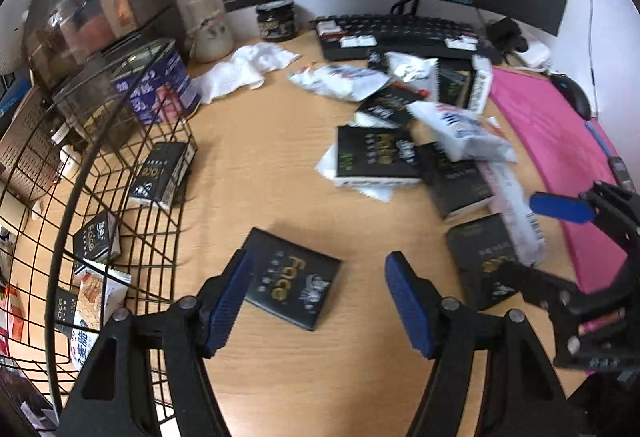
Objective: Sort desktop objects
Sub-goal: 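Move both open tools back over the pile on the desk, then close the right tool on a black Face pack while the left tool grasps another, then carry both held Face packs over the wire basket and open both tools, then move both open tools back toward the remaining items on the desk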
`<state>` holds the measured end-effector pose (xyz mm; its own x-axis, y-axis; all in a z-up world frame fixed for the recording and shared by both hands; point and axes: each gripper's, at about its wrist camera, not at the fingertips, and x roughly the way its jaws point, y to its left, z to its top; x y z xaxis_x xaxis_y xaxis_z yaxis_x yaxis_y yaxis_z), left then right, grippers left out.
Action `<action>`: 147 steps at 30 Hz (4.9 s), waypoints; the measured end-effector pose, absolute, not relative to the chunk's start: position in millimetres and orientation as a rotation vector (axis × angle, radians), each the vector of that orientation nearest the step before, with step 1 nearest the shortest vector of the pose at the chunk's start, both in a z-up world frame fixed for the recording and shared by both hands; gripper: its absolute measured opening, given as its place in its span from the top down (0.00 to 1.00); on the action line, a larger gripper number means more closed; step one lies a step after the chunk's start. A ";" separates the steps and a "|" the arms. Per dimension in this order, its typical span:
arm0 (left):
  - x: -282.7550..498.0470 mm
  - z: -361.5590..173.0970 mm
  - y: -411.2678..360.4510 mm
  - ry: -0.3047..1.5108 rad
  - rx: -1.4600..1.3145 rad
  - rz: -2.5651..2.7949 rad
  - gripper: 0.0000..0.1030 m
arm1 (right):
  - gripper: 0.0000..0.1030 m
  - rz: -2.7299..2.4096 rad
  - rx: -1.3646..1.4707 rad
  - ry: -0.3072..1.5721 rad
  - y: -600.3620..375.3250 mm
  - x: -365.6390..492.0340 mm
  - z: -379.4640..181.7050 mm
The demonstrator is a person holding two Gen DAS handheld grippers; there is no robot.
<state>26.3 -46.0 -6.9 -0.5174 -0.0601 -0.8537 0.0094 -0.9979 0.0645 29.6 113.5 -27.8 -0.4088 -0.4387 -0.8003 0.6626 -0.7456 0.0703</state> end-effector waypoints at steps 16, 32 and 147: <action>14.2 -32.8 -56.8 -0.175 1.523 -2.646 0.25 | 0.34 -2.142 1.114 0.510 80.0 39.8 -46.0; 14.3 -20.7 -9.8 -0.204 1.575 -2.774 0.24 | 0.45 -2.173 1.123 0.424 131.6 30.0 -40.3; 38.5 75.8 -68.2 0.017 1.282 -2.827 0.31 | 0.44 -2.215 0.809 0.406 58.2 15.5 75.2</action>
<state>38.5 -68.2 75.8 -0.6584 -0.0292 -0.7521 0.0384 -0.9992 0.0052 15.5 58.2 75.2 -0.5346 -0.5306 -0.6578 0.7294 -0.6828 -0.0420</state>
